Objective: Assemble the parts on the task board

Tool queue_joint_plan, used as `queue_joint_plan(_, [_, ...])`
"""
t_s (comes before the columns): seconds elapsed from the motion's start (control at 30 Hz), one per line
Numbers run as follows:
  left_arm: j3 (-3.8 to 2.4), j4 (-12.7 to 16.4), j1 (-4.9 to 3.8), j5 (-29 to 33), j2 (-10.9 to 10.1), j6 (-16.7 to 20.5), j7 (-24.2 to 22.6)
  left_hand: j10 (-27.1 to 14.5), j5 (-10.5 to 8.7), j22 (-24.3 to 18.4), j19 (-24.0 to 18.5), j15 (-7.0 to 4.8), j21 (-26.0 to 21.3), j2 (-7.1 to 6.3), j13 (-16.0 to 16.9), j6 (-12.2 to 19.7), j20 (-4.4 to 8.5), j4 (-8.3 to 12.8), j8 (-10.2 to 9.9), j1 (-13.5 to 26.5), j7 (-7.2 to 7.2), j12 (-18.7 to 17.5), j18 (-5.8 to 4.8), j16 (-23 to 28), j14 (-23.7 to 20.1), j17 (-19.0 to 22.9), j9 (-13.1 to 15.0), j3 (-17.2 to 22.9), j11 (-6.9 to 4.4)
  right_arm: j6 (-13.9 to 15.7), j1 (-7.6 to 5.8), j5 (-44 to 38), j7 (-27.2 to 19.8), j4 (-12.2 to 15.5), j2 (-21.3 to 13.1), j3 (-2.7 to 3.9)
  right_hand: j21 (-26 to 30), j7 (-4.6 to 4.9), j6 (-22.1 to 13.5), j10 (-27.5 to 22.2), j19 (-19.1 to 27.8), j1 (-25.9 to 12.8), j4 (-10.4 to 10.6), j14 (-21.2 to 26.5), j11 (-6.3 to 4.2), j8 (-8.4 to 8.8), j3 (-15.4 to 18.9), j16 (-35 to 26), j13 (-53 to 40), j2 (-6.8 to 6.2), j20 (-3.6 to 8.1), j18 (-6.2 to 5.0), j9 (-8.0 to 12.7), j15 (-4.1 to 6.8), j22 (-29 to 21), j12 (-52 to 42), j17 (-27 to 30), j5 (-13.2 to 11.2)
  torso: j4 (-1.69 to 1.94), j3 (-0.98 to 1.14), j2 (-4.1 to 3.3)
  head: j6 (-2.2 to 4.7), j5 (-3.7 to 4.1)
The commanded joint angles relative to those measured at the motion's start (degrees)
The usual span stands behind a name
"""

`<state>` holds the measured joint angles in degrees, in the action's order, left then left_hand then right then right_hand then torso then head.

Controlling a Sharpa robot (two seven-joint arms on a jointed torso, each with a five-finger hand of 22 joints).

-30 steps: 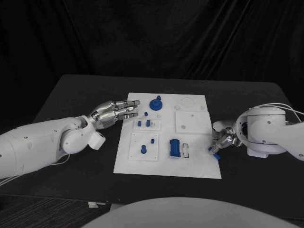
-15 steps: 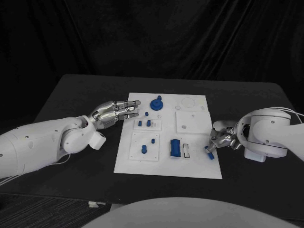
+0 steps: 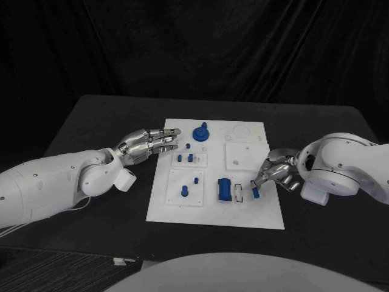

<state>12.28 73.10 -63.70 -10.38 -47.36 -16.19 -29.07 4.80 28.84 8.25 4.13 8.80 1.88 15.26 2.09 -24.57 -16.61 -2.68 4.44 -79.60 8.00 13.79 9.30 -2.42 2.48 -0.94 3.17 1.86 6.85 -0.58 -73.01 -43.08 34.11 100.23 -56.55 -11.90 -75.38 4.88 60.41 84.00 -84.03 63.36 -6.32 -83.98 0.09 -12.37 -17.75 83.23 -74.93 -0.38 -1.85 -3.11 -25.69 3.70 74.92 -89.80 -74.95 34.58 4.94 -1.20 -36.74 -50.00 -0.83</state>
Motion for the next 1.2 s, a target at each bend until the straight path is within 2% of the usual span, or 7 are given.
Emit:
queue_joint_plan(0.03, [-0.06,0.1,0.08,0.3,0.2,-0.8,-0.9,0.1,0.31,-0.1,0.5,-0.03,0.3,-0.09,0.1,0.1,-0.07,-0.1,0.3,0.4,0.04,0.3,0.87,-0.2,0.2,-0.1,0.0,0.3,0.32,1.2,-0.06,7.6,-0.1,-0.6,0.6,0.00,-0.3,-0.47,0.2,6.0,-1.0,-0.3,-9.5,-3.5,-0.26,-0.33,-9.9,0.4,-15.1,0.32,-0.16,-0.21,-0.1,0.43,10.7,-0.2,-0.7,0.4,0.05,0.00,-0.02,0.00,0.03])
queue_joint_plan(0.43, [-0.06,0.1,0.10,0.3,0.1,-0.8,-0.9,0.1,0.31,-0.1,0.5,-0.03,0.3,-0.09,0.1,0.1,-0.07,-0.1,0.3,0.4,0.04,0.3,0.87,-0.2,0.2,-0.1,0.0,0.3,0.32,1.3,1.27,10.7,0.2,-2.8,2.6,-0.01,-0.1,-0.52,-0.4,6.0,-0.9,-1.5,-8.7,-3.5,-0.29,-0.87,-9.8,0.3,-15.1,0.43,-0.17,-0.26,-0.6,0.43,10.6,-0.2,-0.4,-0.4,0.04,-0.01,-0.02,0.00,-0.12])
queue_joint_plan(0.63, [-0.06,0.1,0.12,0.3,0.2,-1.0,-1.0,0.1,0.36,-0.1,0.5,0.01,0.4,-0.09,0.1,0.1,-0.07,-0.1,0.3,0.4,0.07,0.2,0.86,-0.2,0.2,-0.1,0.0,0.5,0.36,2.0,1.66,10.5,0.2,-3.4,3.2,-0.01,-0.1,-0.68,-1.3,6.0,-0.9,-2.2,-8.0,-3.5,-0.38,-1.79,-9.1,0.4,-15.1,0.73,-0.17,-0.28,-1.5,0.48,10.6,-0.2,-0.4,-2.7,0.03,0.01,-0.02,0.00,-0.04])
queue_joint_plan(0.73, [-0.06,0.2,0.13,0.3,0.3,-1.0,-1.1,0.1,0.36,-0.1,0.5,0.01,0.4,-0.09,0.1,0.1,-0.07,-0.1,0.3,0.4,0.07,0.2,0.86,-0.2,0.2,-0.1,0.0,0.5,0.36,1.9,1.74,10.1,0.3,-3.6,3.4,-0.01,-0.1,-0.79,-2.1,6.0,-0.9,-2.4,-7.5,-3.5,-0.44,-2.44,-8.5,0.4,-15.1,0.88,-0.13,-0.28,-2.1,0.53,10.6,-0.2,-0.4,-5.1,0.02,0.00,-0.02,0.00,-0.09])
queue_joint_plan(0.97, [-0.06,0.2,0.15,0.3,0.2,-1.2,-1.3,0.1,0.35,-0.1,0.5,0.08,0.4,-0.30,0.1,0.1,-0.08,0.0,0.3,0.4,0.10,0.2,0.85,-0.2,0.2,-0.1,0.0,0.6,0.40,2.3,1.93,9.2,0.4,-3.7,3.7,-0.01,0.2,-0.85,-3.0,6.0,-0.8,-2.6,-6.8,-3.4,-0.50,-3.16,-7.6,0.3,-15.1,1.10,-0.12,-0.35,-2.7,0.55,10.5,-0.2,-0.2,-7.7,0.02,0.00,-0.02,0.00,-0.24])
queue_joint_plan(1.2, [-0.06,0.2,0.15,0.3,0.1,-1.4,-1.4,0.1,0.34,-0.1,0.5,0.09,0.4,-0.38,0.1,0.2,-0.08,0.1,0.3,0.5,0.11,0.2,0.85,-0.2,0.2,-0.1,0.0,0.7,0.41,2.5,2.26,9.0,0.4,-4.0,4.2,-0.01,0.3,-0.88,-3.4,6.0,-0.8,-2.7,-6.4,-3.4,-0.52,-3.36,-7.4,0.3,-15.1,1.19,-0.11,-0.36,-2.8,0.56,10.5,-0.2,0.0,-8.6,0.03,-0.01,-0.01,0.00,-0.39])
